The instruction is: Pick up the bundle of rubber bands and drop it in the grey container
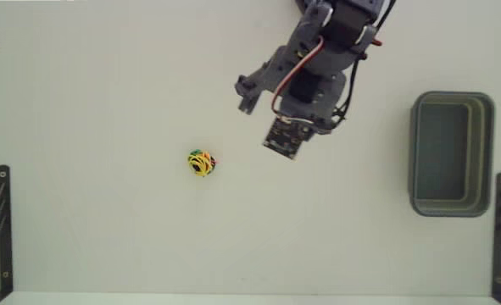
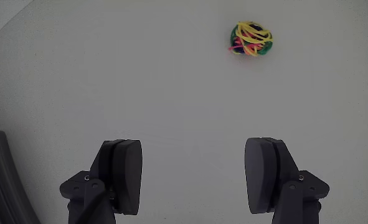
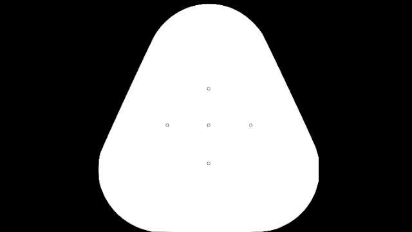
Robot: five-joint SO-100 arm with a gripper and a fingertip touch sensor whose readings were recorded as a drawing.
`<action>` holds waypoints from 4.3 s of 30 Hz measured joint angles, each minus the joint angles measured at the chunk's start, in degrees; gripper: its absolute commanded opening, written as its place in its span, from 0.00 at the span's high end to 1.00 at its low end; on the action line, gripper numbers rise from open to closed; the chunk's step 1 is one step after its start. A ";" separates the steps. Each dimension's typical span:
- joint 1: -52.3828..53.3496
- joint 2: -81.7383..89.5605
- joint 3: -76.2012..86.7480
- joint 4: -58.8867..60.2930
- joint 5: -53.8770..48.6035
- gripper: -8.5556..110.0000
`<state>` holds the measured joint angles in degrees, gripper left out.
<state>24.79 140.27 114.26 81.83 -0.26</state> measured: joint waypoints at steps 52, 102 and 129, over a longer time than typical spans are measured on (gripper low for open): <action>10.72 0.00 0.00 0.00 0.00 0.00; 10.81 -37.09 -13.01 -21.01 0.00 0.00; 10.72 -57.04 -30.94 -22.85 0.00 0.00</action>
<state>35.51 83.23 83.32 58.97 -0.26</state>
